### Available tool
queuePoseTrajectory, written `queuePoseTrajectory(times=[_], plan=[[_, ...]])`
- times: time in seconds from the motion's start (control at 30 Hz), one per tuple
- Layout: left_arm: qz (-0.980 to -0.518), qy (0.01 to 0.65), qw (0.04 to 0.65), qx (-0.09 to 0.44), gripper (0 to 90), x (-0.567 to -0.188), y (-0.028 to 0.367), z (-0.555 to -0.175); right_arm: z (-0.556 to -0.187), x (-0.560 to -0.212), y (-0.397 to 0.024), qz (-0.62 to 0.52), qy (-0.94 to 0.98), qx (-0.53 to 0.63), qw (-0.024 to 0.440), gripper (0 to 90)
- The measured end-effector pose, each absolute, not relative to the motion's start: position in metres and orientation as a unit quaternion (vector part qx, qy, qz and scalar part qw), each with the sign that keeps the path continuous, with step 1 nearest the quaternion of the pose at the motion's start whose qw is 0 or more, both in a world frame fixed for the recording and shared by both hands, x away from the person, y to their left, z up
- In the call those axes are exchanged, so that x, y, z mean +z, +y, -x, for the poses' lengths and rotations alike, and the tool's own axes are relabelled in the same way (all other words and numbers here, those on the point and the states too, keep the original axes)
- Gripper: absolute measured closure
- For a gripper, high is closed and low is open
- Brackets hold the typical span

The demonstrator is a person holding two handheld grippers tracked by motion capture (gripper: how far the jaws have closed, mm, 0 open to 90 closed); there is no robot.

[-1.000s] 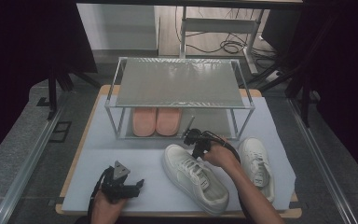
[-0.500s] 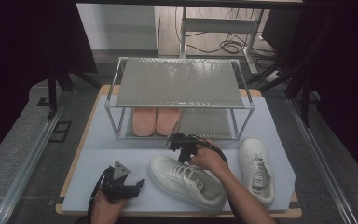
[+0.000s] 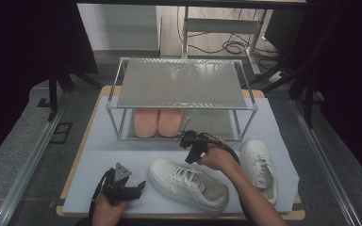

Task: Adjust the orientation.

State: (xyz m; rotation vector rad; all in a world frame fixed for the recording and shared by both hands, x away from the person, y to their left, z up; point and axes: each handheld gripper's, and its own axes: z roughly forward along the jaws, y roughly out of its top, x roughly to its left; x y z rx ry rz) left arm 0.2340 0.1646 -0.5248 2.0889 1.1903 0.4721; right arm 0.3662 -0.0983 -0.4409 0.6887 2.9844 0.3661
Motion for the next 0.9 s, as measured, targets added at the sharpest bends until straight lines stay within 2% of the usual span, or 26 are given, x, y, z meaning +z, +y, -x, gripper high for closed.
queuePoseTrajectory(times=[0.2,0.43,0.7,0.9], plan=[[-0.803,0.457,0.338,0.181,15.1,-0.525,0.165,-0.234,-0.366,-0.423,-0.127,-0.228,0.964,0.126,0.047,39.5],[-0.802,0.458,0.338,0.181,15.2,-0.525,0.165,-0.234,-0.358,-0.414,-0.148,-0.227,0.964,0.129,0.041,30.4],[-0.802,0.457,0.338,0.182,15.2,-0.525,0.165,-0.234,-0.345,-0.406,-0.168,-0.228,0.964,0.128,0.043,29.5],[-0.801,0.458,0.339,0.182,15.2,-0.525,0.165,-0.234,-0.333,-0.403,-0.175,-0.231,0.963,0.135,0.026,30.8]])
